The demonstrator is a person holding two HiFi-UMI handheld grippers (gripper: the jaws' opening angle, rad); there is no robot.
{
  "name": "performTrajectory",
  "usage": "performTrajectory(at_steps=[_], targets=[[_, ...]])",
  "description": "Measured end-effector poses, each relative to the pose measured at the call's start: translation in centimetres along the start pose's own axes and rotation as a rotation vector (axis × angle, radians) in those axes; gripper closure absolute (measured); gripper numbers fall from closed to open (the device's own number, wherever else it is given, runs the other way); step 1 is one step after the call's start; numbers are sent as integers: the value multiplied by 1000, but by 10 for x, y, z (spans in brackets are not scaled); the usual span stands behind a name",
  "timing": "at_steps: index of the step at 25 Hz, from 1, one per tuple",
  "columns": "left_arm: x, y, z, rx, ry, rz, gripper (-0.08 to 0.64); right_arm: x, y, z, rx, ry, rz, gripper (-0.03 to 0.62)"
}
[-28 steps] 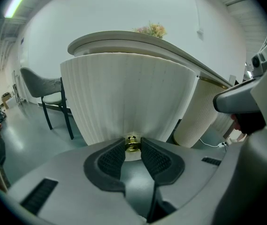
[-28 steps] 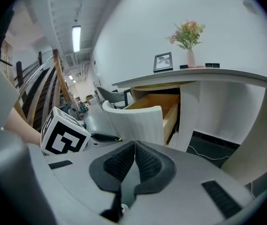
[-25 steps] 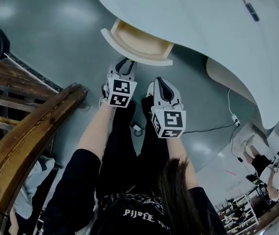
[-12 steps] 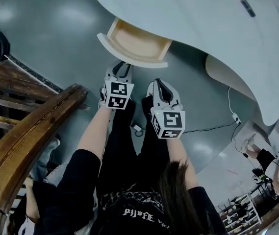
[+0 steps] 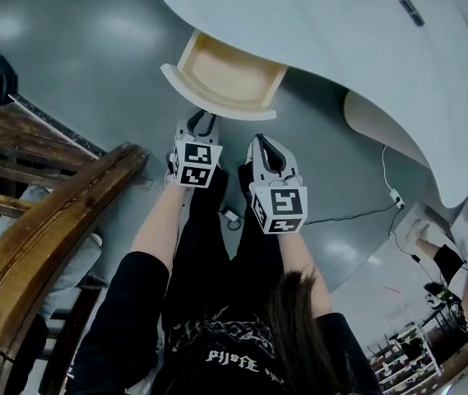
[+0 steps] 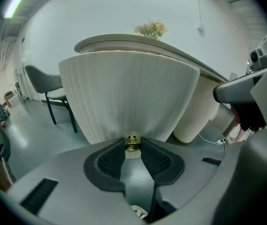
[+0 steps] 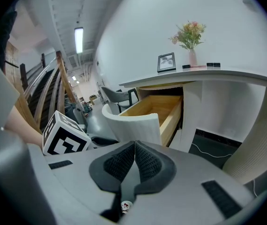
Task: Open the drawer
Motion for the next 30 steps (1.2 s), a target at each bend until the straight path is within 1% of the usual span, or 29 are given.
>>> performTrajectory(at_steps=[7, 11, 14, 18, 20, 23, 30], targets=[[0, -8, -12, -1, 1, 6, 445, 13, -6, -8, 13, 7, 4, 565], [-3, -16, -15, 10, -4, -6, 445, 17, -8, -11, 18, 12, 4, 565], [-3, -20, -18, 13, -7, 4, 445, 22, -10, -12, 20, 23, -3, 565], [-4, -21, -21, 11, -9, 14, 445, 25, -10, -12, 17, 13, 18, 565], [-4, -22, -21, 10, -6, 7, 445, 27, -10, -13, 18, 11, 29, 565], [-4, -23, -22, 21, -6, -4, 445, 31, -10, -14, 22, 20, 23, 565], [-6, -24, -24, 24, -1, 6, 445, 32, -9, -14, 24, 10, 35, 565]])
Point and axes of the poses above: the fingertips, and each gripper's own axes: z forward along the fingers, x to its left, y out of its top, the point moved 6 cm from there along -z, backward along the fingers, and after that the axes turned 9 degrees about -y, right-handed, at the moved point
